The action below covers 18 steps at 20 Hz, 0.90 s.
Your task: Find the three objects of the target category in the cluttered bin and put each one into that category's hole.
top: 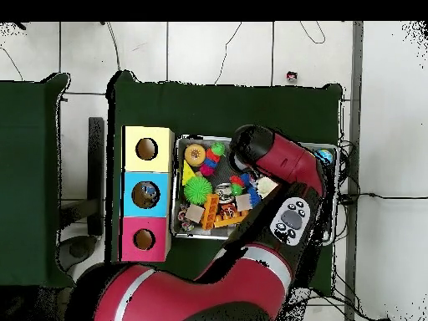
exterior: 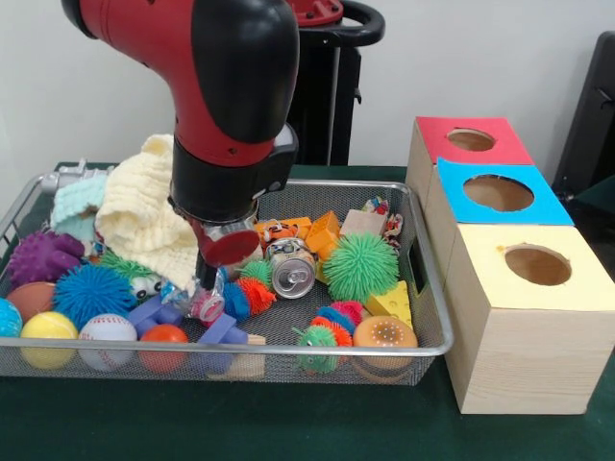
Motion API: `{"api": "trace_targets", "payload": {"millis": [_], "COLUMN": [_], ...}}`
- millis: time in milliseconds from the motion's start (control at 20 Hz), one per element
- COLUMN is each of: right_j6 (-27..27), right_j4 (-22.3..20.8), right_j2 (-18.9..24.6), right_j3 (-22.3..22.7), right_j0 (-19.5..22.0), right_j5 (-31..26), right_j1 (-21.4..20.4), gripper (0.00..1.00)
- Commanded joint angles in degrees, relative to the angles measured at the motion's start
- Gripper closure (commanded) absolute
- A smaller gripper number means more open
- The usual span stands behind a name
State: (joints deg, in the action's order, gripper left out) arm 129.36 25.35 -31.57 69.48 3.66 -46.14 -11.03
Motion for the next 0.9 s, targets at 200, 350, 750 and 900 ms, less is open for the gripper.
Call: {"api": "trace_targets", "payload": {"millis": [200,350,750,900], "right_j6": [13.39,13.74,9.86,8.58], "right_j4": [3.60,4.74,4.82,4.26], "right_j2": [8.57,9.66,10.81,11.24], "right_j3": [8.90,10.88,13.36,14.24], "right_j0": [0.41,0.58,1.29,1.50], "right_j5": [12.50,14.22,13.90,13.64], "right_j1": [0.42,-0.17,-1.36,-1.96], "gripper": [1.00,1.00,0.00,0.00]}}
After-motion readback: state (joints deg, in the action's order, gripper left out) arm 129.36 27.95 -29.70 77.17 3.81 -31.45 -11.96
